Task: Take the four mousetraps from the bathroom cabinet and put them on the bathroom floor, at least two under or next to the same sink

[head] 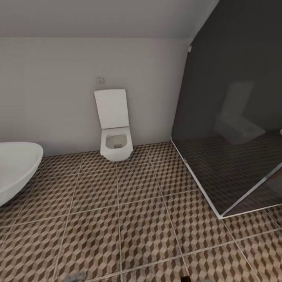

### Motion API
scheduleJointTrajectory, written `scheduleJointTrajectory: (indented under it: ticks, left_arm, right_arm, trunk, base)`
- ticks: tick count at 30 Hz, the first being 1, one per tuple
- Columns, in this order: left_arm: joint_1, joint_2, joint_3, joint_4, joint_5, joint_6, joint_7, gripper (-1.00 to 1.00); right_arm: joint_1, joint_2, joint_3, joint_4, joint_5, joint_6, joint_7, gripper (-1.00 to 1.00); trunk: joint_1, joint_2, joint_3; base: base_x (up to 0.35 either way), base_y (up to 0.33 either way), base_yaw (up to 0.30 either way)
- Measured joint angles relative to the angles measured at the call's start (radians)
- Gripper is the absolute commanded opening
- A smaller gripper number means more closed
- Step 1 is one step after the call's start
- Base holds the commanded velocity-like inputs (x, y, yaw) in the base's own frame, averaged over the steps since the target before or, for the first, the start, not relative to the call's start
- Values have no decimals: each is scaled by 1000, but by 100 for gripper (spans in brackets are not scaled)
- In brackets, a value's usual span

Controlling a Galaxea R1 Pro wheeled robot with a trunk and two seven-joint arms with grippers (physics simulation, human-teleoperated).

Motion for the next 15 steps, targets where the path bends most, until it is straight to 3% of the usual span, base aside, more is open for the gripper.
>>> scheduleJointTrajectory:
  ticks: [15]
  left_arm:
    - [0, -7, 0, 0, 0, -2, 0, -100]
  right_arm:
    - [0, 0, 0, 1, 0, 0, -3, -100]
  trunk:
    - [0, 0, 0]
  base:
    - [0, 0, 291]
